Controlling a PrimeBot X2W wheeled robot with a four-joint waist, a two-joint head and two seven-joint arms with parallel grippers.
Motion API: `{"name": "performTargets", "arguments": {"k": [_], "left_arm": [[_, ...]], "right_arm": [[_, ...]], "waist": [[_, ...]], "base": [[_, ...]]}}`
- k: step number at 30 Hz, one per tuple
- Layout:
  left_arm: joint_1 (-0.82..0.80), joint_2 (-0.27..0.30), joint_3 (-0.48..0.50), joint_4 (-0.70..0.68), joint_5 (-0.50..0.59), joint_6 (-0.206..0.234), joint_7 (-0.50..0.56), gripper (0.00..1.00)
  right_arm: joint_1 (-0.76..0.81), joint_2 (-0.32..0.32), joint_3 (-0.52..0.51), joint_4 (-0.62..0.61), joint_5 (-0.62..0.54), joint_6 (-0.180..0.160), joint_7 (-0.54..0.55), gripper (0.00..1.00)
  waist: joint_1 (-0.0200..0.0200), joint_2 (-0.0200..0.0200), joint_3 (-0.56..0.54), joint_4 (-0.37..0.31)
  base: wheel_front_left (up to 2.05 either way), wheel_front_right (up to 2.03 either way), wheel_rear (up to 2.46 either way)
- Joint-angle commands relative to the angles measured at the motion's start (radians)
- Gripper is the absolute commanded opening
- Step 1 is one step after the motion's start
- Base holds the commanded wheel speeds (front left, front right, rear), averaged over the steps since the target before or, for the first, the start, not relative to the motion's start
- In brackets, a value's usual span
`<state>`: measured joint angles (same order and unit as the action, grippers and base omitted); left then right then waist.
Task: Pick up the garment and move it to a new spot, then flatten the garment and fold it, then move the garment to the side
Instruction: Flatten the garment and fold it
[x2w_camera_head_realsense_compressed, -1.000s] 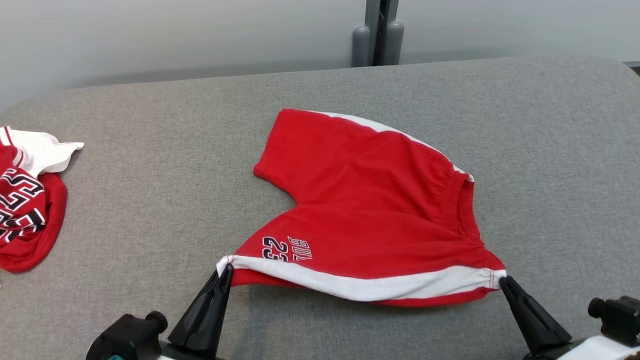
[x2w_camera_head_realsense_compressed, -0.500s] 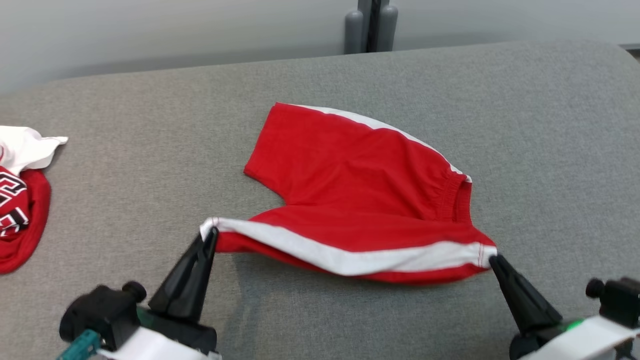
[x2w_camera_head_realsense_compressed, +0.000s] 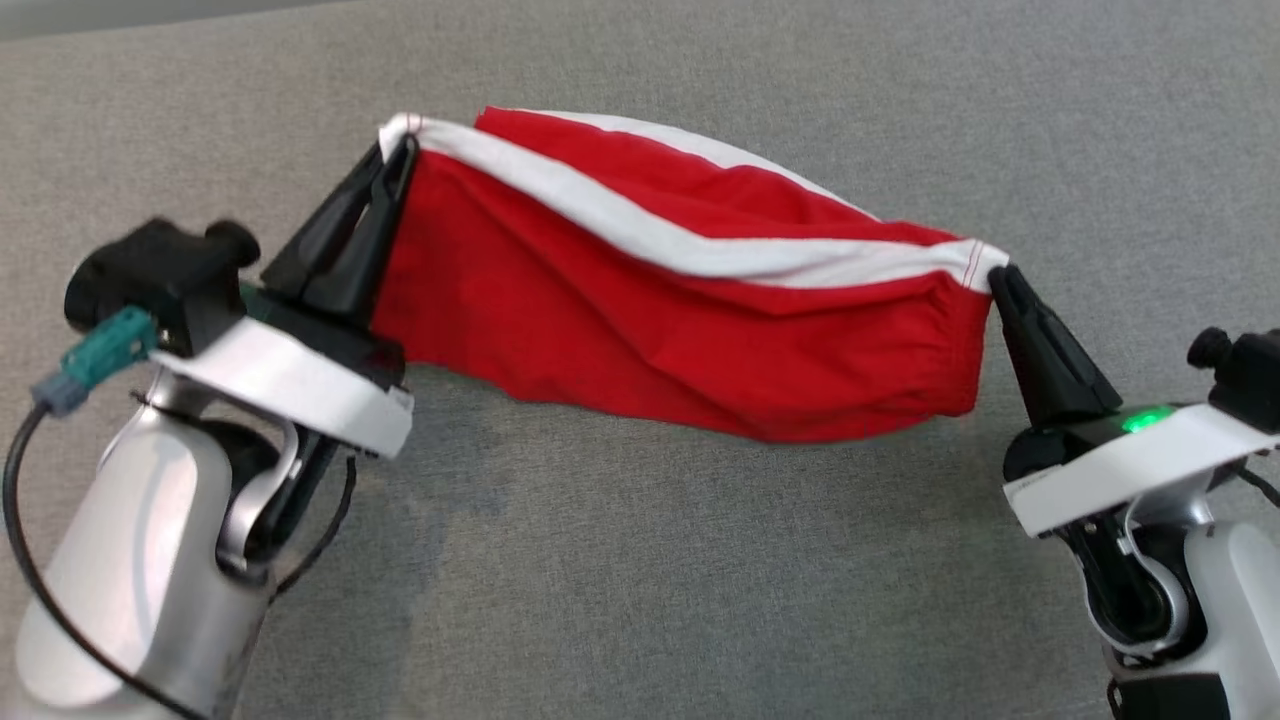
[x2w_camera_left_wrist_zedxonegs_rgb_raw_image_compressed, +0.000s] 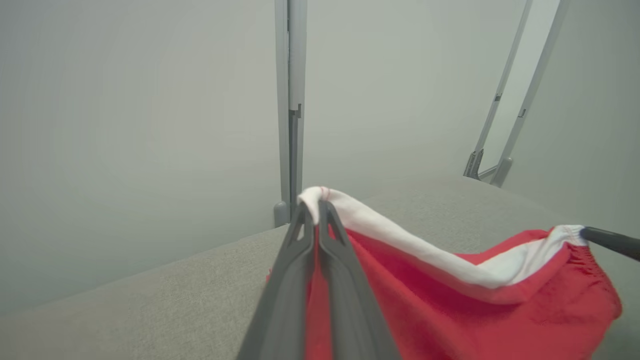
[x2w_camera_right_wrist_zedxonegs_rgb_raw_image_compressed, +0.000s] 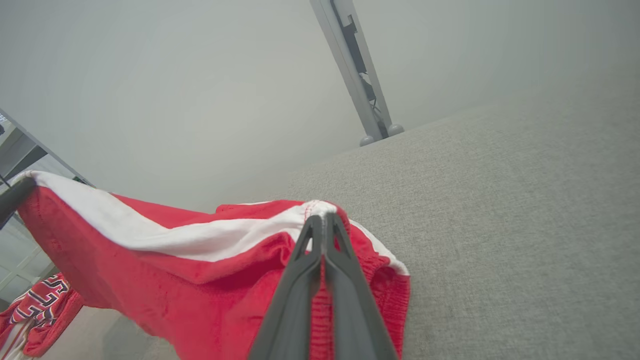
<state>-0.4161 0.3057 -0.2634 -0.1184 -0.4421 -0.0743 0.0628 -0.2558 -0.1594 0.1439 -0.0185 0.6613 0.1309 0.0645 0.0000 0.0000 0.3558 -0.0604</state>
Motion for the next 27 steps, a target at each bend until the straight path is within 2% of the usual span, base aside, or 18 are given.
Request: {"name": "performTargets", "arguments": {"k": [1,9,11,16,20,21,22,23,24,27], "left_arm": [[-0.067,-0.002,-0.006,0.048,-0.009,-0.014,0.0,0.0],[-0.362,-0.03,-0.061,0.4,-0.021,-0.049,-0.071,0.0],[-0.436,-0.039,-0.087,0.546,-0.031,-0.055,-0.102,0.0],[-0.516,-0.05,-0.118,0.752,-0.07,-0.056,-0.141,0.0],[-0.546,-0.055,-0.173,0.851,-0.118,-0.057,-0.138,0.0],[-0.55,-0.055,-0.185,0.866,-0.129,-0.057,-0.143,0.0],[-0.549,-0.057,-0.196,0.883,-0.143,-0.056,-0.143,0.34],[-0.547,-0.057,-0.209,0.894,-0.15,-0.056,-0.146,0.9],[-0.547,-0.057,-0.215,0.902,-0.158,-0.056,-0.16,1.0],[-0.525,-0.055,-0.223,0.922,-0.169,-0.056,-0.215,1.0]], "right_arm": [[-0.04,0.007,0.002,0.026,0.006,0.0,-0.019,0.0],[-0.204,0.053,0.014,0.195,-0.009,0.0,-0.123,0.0],[-0.24,0.065,0.035,0.254,-0.009,0.0,-0.153,0.0],[-0.282,0.077,0.084,0.325,0.004,0.0,-0.191,0.0],[-0.301,0.074,0.114,0.366,0.016,0.0,-0.21,0.0],[-0.304,0.072,0.12,0.373,0.019,0.0,-0.214,0.04],[-0.305,0.069,0.126,0.378,0.021,0.0,-0.22,0.31],[-0.304,0.065,0.133,0.38,0.023,0.0,-0.226,0.49],[-0.301,0.057,0.141,0.381,0.019,0.0,-0.233,1.0],[-0.276,0.039,0.15,0.375,-0.001,0.0,-0.258,1.0]], "waist": [[0.0,0.0,0.051,-0.018],[0.0,0.0,0.134,-0.065],[0.0,0.0,0.15,-0.085],[0.0,0.0,0.169,-0.108],[0.0,0.0,0.172,-0.111],[0.0,0.0,0.171,-0.11],[0.0,0.0,0.169,-0.107],[0.0,0.0,0.167,-0.105],[0.0,0.0,0.162,-0.101],[0.0,0.0,0.147,-0.089]], "base": [[0.0,0.0,0.0],[0.0,0.0,0.0],[0.0,0.0,0.0],[0.0,0.0,0.0],[0.0,0.0,0.0],[0.0,0.0,0.0],[0.0,0.0,0.0],[0.0,0.0,0.0],[0.0,0.0,0.0],[0.0,0.0,0.0]]}}
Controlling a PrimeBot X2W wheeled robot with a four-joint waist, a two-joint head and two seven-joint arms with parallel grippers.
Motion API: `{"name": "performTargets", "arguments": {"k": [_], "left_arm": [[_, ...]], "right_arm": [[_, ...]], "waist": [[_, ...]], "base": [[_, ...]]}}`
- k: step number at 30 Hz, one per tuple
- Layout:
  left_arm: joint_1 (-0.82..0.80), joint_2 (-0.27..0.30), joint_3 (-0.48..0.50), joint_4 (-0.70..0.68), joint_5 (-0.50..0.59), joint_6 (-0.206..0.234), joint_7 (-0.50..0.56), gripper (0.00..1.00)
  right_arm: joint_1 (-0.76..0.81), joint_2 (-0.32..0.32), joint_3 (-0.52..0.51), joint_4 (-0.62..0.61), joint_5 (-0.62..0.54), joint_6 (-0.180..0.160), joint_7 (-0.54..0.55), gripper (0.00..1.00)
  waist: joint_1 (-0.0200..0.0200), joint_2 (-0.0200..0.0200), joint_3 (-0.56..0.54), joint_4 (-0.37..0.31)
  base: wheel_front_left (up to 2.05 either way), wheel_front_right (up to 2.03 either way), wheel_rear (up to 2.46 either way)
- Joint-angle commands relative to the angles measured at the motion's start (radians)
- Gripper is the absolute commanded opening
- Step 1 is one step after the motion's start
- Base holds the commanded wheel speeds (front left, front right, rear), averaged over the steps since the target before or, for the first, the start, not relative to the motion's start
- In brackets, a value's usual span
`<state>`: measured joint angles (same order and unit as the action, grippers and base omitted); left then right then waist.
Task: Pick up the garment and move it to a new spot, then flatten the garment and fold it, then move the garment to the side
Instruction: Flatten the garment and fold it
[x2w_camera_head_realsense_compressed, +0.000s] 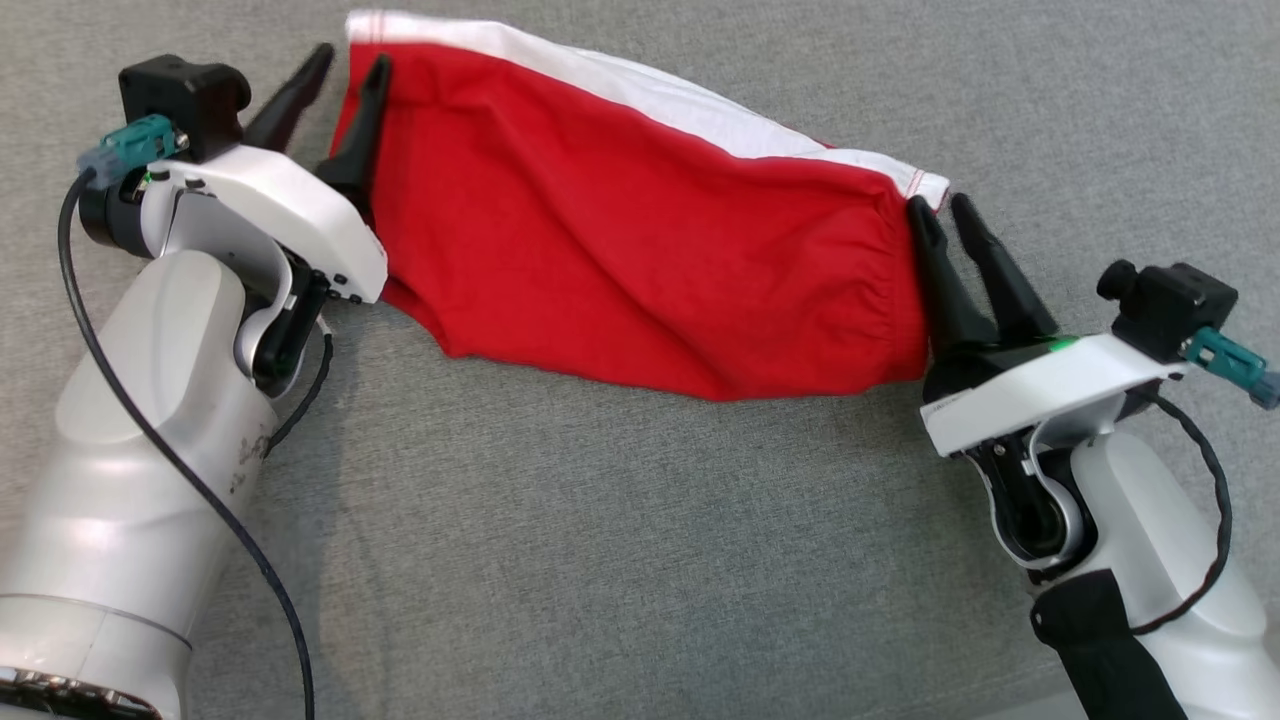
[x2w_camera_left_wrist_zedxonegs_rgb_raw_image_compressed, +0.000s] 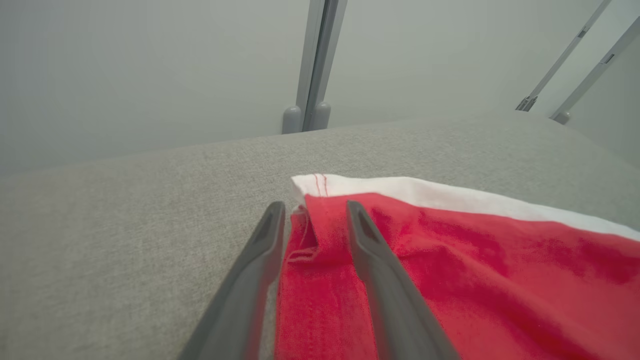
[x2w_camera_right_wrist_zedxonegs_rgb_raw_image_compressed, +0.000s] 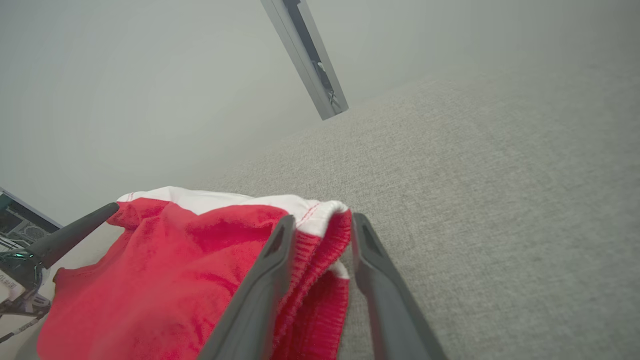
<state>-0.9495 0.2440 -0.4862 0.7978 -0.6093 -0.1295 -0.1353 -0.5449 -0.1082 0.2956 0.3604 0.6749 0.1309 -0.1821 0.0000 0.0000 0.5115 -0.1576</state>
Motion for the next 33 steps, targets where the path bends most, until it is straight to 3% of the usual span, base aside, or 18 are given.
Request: {"name": "performTargets", "arguments": {"k": [1,5,9,14,20,33], "left_arm": [[0.017,0.008,0.0,0.009,0.001,-0.001,-0.042,1.0],[0.047,0.006,0.008,-0.008,0.015,0.011,-0.1,1.0],[0.111,0.015,0.045,-0.092,0.039,0.063,-0.128,1.0],[0.258,0.021,0.142,-0.338,0.101,0.141,-0.129,1.0],[0.451,0.031,0.223,-0.562,0.175,0.2,-0.13,1.0],[0.714,0.051,0.226,-0.696,0.205,0.258,-0.113,1.0]], "right_arm": [[0.023,-0.019,-0.002,-0.008,-0.025,0.0,-0.021,1.0],[0.052,-0.034,-0.016,-0.028,-0.066,0.0,-0.047,1.0],[0.097,-0.042,-0.057,-0.073,-0.141,0.0,-0.069,1.0],[0.156,-0.031,-0.144,-0.165,-0.273,0.0,-0.082,1.0],[0.234,-0.011,-0.209,-0.242,-0.392,0.0,-0.084,1.0],[0.388,0.016,-0.269,-0.259,-0.453,0.0,-0.054,1.0]], "waist": [[0.0,0.0,-0.015,0.012],[0.0,0.0,-0.035,0.026],[0.0,0.0,-0.063,0.043],[0.0,0.0,-0.101,0.063],[0.0,0.0,-0.162,0.08],[0.0,0.0,-0.263,0.083]], "base": [[0.0,0.0,0.0],[0.0,0.0,0.0],[0.0,0.0,0.0],[0.0,0.0,0.0],[0.0,0.0,0.0],[0.0,0.0,0.0]]}}
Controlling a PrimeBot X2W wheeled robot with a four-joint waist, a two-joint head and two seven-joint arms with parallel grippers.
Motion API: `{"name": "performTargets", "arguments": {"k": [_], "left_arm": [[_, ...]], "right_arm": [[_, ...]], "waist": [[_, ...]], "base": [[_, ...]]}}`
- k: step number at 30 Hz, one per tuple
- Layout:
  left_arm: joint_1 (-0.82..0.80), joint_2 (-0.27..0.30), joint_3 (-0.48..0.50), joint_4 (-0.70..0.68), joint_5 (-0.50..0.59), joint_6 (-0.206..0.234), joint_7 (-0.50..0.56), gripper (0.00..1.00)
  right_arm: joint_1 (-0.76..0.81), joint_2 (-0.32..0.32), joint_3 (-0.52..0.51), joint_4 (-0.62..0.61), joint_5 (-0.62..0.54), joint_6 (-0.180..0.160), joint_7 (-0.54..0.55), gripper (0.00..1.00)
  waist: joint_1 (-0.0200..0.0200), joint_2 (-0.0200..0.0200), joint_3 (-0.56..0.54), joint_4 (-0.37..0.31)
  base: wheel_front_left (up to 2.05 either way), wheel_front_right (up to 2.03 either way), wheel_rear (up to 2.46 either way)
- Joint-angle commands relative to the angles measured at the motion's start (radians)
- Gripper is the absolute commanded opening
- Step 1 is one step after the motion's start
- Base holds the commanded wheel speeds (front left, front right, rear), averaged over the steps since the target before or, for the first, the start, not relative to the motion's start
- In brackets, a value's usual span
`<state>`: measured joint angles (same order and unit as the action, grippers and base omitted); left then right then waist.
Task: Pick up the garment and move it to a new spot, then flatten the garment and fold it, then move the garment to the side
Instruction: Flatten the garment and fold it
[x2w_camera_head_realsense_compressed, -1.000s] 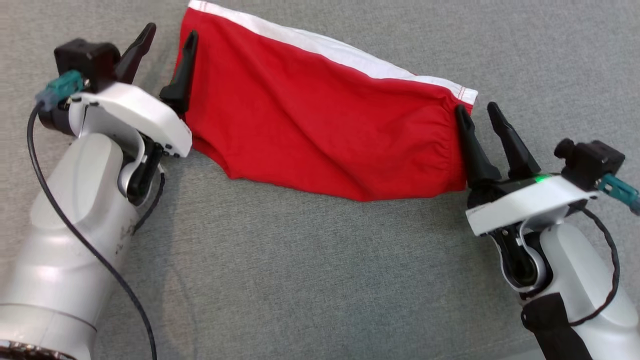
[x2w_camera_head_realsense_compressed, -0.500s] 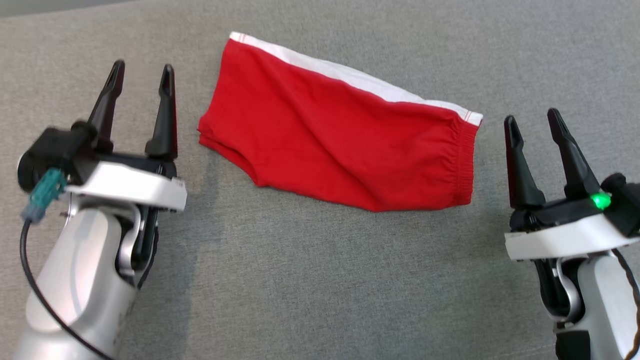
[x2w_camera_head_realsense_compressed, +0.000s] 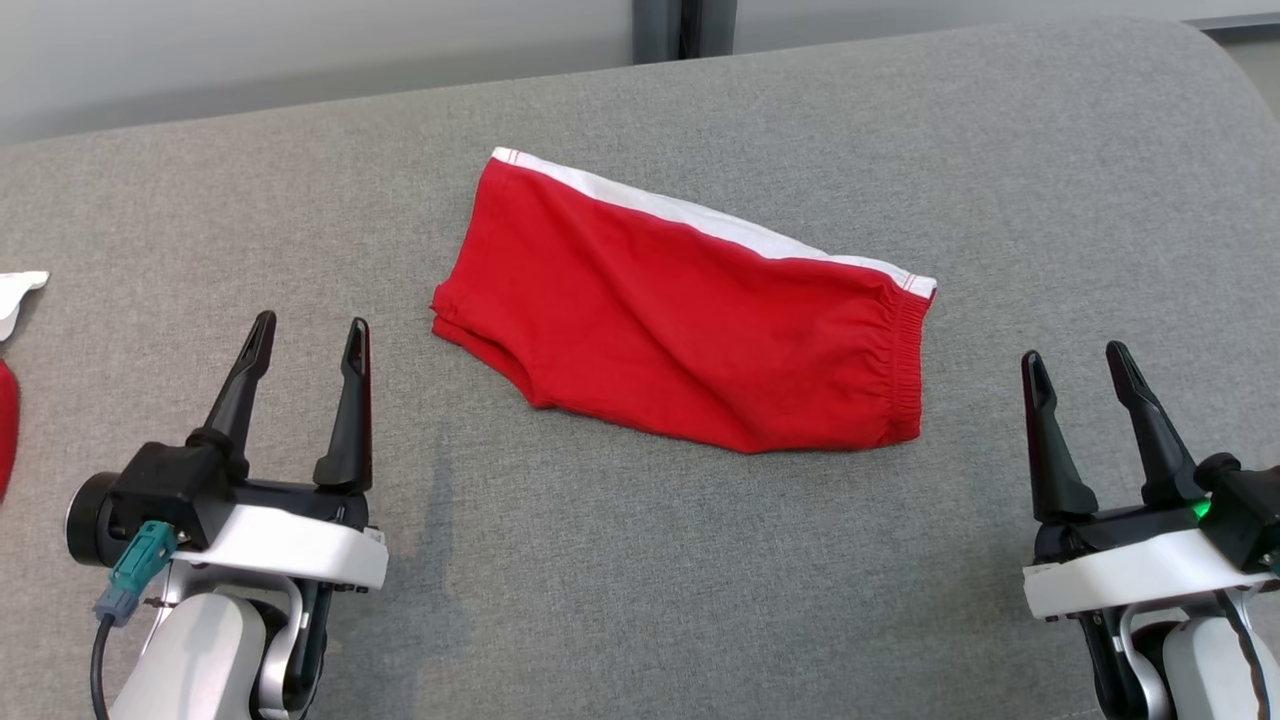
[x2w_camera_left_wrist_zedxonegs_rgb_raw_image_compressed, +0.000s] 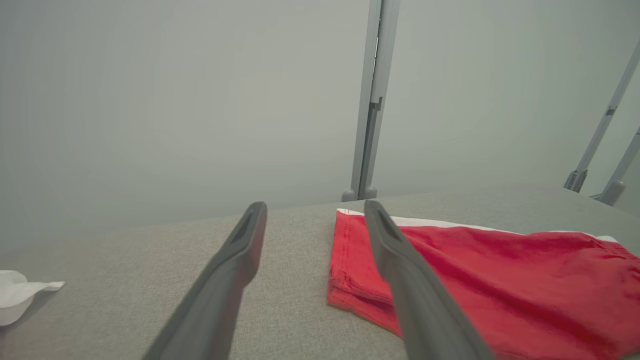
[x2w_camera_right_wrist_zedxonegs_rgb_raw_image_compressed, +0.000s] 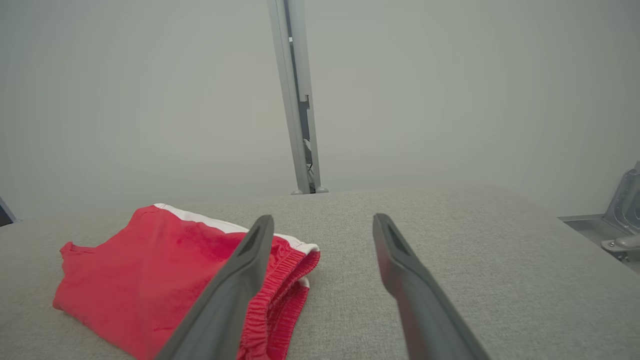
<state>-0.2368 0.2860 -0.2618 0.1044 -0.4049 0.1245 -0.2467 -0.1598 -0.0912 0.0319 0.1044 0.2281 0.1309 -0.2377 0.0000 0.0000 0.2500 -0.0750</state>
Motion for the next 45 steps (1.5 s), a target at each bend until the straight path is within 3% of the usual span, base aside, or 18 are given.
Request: {"name": "performTargets", "arguments": {"k": [1,12,20,30,39,40,42,45], "left_arm": [[0.006,0.01,0.001,-0.006,0.001,0.006,0.006,1.0],[-0.026,0.017,-0.018,-0.011,0.002,0.004,0.035,1.0],[-0.151,0.02,-0.045,0.041,-0.027,-0.051,0.126,1.0],[-0.355,-0.013,-0.088,0.347,-0.108,-0.151,0.319,1.0],[-0.413,-0.043,-0.1,0.585,-0.154,-0.185,0.38,1.0],[-0.413,-0.048,-0.103,0.596,-0.158,-0.19,0.388,0.96],[-0.41,-0.06,-0.116,0.615,-0.175,-0.209,0.41,0.0],[-0.41,-0.059,-0.117,0.607,-0.181,-0.217,0.395,0.0]], "right_arm": [[0.006,0.002,-0.007,-0.006,-0.007,0.0,0.004,1.0],[0.007,0.013,-0.02,-0.021,-0.009,0.0,0.023,1.0],[-0.017,0.02,-0.01,-0.026,-0.004,0.0,0.027,1.0],[-0.055,0.03,0.025,0.009,0.03,0.0,0.015,1.0],[-0.061,0.035,0.031,0.041,0.045,0.0,0.002,1.0],[-0.062,0.035,0.03,0.044,0.044,0.0,0.001,1.0],[-0.067,0.036,0.027,0.048,0.044,0.0,0.0,1.0],[-0.07,0.036,0.022,0.049,0.039,0.0,0.0,1.0]], "waist": [[0.0,0.0,-0.003,0.0],[0.0,0.0,0.007,0.0],[0.0,0.0,0.045,-0.015],[0.0,0.0,0.107,-0.065],[0.0,0.0,0.121,-0.08],[0.0,0.0,0.122,-0.079],[0.0,0.0,0.122,-0.073],[0.0,0.0,0.121,-0.064]], "base": [[0.0,0.0,0.0],[0.0,0.0,0.0],[0.0,0.0,0.0],[0.0,0.0,0.0],[0.0,0.0,0.0],[0.0,0.0,0.0],[0.0,0.0,0.0],[0.0,0.0,0.0]]}}
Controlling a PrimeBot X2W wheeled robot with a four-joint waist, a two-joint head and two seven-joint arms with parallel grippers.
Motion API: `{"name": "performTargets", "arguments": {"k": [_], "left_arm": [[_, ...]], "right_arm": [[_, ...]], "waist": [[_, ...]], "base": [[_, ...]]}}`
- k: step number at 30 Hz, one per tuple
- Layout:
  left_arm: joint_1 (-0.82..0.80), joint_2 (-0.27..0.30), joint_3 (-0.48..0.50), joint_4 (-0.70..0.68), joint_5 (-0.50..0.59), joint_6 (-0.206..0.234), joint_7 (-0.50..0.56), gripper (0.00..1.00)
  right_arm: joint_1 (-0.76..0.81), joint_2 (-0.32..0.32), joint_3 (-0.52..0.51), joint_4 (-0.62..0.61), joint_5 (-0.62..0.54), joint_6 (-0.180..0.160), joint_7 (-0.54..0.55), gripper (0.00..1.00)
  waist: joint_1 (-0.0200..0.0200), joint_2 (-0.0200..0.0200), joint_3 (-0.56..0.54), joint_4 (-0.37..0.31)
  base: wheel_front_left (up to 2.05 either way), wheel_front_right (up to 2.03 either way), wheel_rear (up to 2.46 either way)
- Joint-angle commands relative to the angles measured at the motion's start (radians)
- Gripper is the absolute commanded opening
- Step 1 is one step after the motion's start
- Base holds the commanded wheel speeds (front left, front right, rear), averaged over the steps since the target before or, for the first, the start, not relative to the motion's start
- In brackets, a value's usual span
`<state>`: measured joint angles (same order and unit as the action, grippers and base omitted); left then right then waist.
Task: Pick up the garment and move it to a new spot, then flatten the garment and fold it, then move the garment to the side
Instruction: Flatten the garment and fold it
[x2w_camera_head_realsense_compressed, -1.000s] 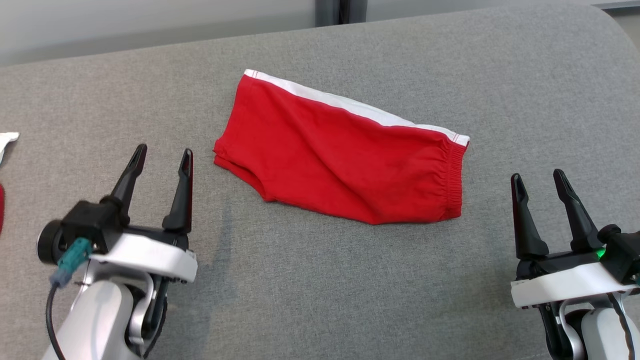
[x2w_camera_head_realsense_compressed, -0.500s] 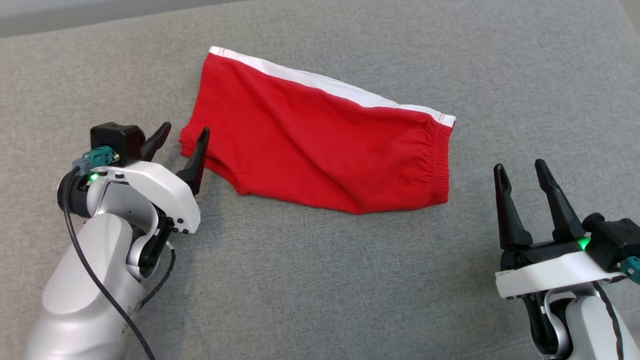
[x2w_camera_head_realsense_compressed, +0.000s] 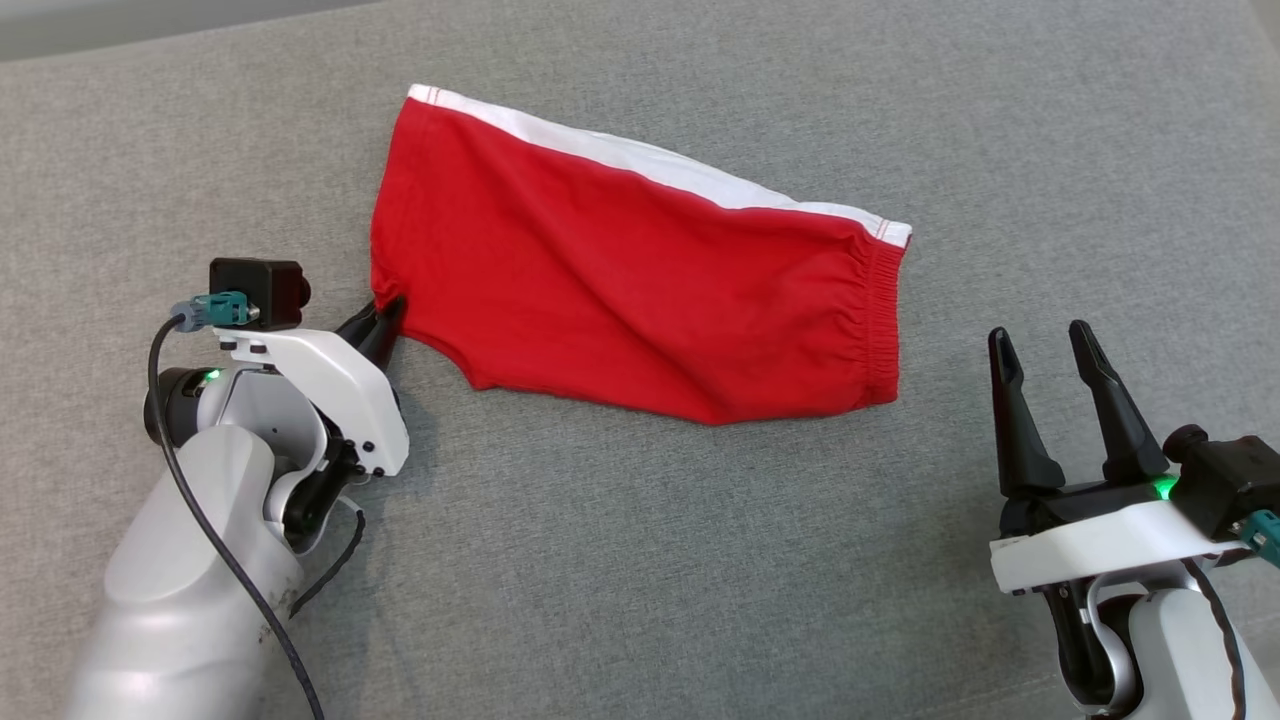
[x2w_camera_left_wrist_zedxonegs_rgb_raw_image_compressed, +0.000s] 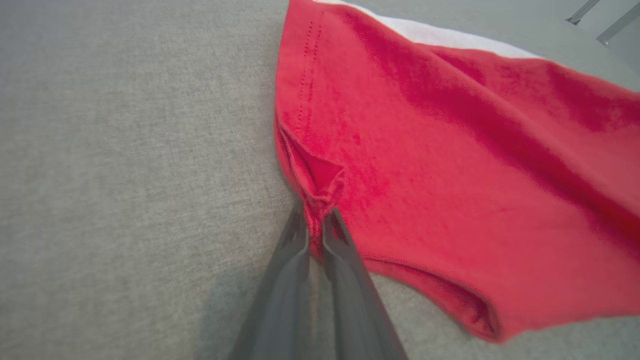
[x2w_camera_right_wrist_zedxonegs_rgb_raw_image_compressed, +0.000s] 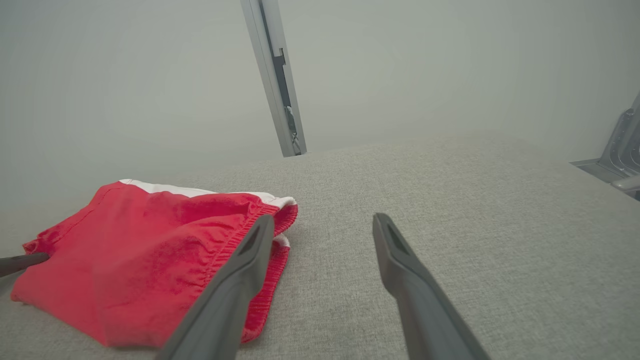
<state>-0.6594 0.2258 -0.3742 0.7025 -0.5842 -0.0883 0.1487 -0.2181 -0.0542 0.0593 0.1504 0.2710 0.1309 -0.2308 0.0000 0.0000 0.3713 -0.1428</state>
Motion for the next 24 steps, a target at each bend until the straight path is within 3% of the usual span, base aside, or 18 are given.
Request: {"name": "performTargets", "arguments": {"k": [1,6,12,24], "left_arm": [[0.016,0.002,-0.001,0.002,-0.003,-0.004,-0.015,0.0],[0.085,-0.004,0.023,-0.063,-0.017,0.015,-0.103,0.0],[0.273,-0.02,0.037,-0.233,-0.032,0.071,-0.186,0.0],[0.539,-0.02,0.026,-0.563,-0.033,0.19,-0.163,0.0]], "right_arm": [[-0.012,-0.001,-0.005,0.001,-0.003,0.0,-0.007,1.0],[-0.006,-0.003,-0.01,-0.004,-0.003,0.0,0.004,1.0],[0.018,-0.016,-0.028,-0.016,-0.015,0.0,0.023,1.0],[0.059,-0.031,-0.058,-0.05,-0.019,0.0,0.079,1.0]], "waist": [[0.0,0.0,-0.001,0.008],[0.0,0.0,-0.011,0.026],[0.0,0.0,-0.032,0.075],[0.0,0.0,-0.066,0.132]], "base": [[0.0,0.0,0.0],[0.0,0.0,0.0],[0.0,0.0,0.0],[0.0,0.0,0.0]]}}
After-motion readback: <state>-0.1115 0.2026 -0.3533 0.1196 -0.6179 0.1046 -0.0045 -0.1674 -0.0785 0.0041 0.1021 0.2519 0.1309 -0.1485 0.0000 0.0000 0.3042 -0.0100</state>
